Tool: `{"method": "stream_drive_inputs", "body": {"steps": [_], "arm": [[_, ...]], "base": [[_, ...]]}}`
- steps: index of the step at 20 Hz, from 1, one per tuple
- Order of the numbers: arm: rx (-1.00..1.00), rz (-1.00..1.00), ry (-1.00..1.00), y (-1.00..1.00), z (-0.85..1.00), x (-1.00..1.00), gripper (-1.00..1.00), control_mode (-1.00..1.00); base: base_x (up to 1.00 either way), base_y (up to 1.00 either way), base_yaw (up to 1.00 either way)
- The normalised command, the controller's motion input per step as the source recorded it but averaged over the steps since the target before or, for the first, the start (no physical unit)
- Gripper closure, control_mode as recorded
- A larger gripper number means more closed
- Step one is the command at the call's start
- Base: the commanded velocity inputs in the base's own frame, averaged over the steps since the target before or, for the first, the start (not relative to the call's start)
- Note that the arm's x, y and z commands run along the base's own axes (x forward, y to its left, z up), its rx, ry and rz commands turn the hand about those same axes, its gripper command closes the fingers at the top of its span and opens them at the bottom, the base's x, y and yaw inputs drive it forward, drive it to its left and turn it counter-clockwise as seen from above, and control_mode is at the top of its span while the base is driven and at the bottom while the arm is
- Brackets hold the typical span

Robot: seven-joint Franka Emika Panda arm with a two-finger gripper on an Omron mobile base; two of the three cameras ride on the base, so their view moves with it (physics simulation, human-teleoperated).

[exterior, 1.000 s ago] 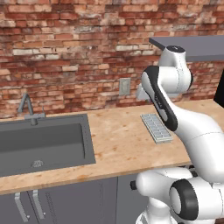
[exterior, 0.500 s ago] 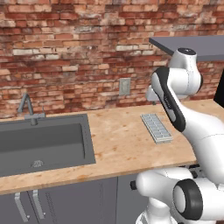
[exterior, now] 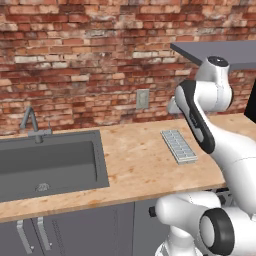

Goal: The ice cube tray has been filled with water. Take the tray and place it in the freezer to make ice. Close the freezer door after placing the tray.

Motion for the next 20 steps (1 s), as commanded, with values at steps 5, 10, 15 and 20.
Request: {"method": "stream_drive_inputs", "body": {"steps": [5, 10, 15, 20], "arm": [[0.0, 0.0, -0.2, 0.0, 0.0, 0.21, -1.0, -1.0], [0.0, 0.0, -0.14, 0.0, 0.0, 0.1, -1.0, -1.0], [0.0, 0.0, -0.11, 0.0, -0.06, 0.2, -1.0, -1.0], [0.0, 0.0, -0.02, -0.09, -0.12, 0.21, -1.0, -1.0]], "base": [[0.0, 0.0, 0.0], [0.0, 0.0, 0.0], [0.0, 0.0, 0.0], [0.0, 0.0, 0.0]]}}
